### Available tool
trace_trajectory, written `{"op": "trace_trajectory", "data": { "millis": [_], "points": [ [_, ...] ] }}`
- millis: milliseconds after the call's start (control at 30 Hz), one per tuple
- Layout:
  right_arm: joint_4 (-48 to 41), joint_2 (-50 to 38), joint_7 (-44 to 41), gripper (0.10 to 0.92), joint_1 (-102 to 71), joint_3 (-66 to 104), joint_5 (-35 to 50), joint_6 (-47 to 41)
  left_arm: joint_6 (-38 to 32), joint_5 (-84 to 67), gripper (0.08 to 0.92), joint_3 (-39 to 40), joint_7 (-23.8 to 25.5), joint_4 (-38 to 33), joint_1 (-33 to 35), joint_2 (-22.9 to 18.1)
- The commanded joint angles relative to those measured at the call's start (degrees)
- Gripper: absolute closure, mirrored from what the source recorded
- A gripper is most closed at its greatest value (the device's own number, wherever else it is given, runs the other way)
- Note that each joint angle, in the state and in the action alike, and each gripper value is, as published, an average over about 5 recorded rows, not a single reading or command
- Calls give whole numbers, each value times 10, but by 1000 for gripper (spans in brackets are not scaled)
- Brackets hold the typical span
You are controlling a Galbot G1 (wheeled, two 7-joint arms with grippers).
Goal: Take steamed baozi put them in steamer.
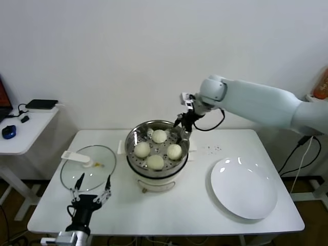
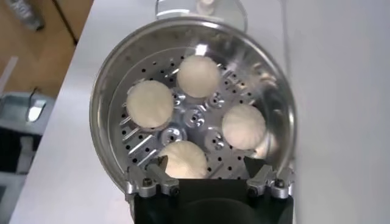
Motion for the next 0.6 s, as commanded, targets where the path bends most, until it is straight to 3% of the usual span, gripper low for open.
{"op": "trace_trajectory", "data": {
  "millis": [33,367,600],
  "points": [
    [140,-218,117,203,-143,242,-35,13,2,7,177,5,-2,-6,1,-4],
    [260,-335,228,203,-508,616,-79,53,-3,18,177,33,-18,-11,13,-9],
    [305,-313,302,203,-719,817,-85,87,-4,29,177,42,-24,-16,17,-13]
  ]
}}
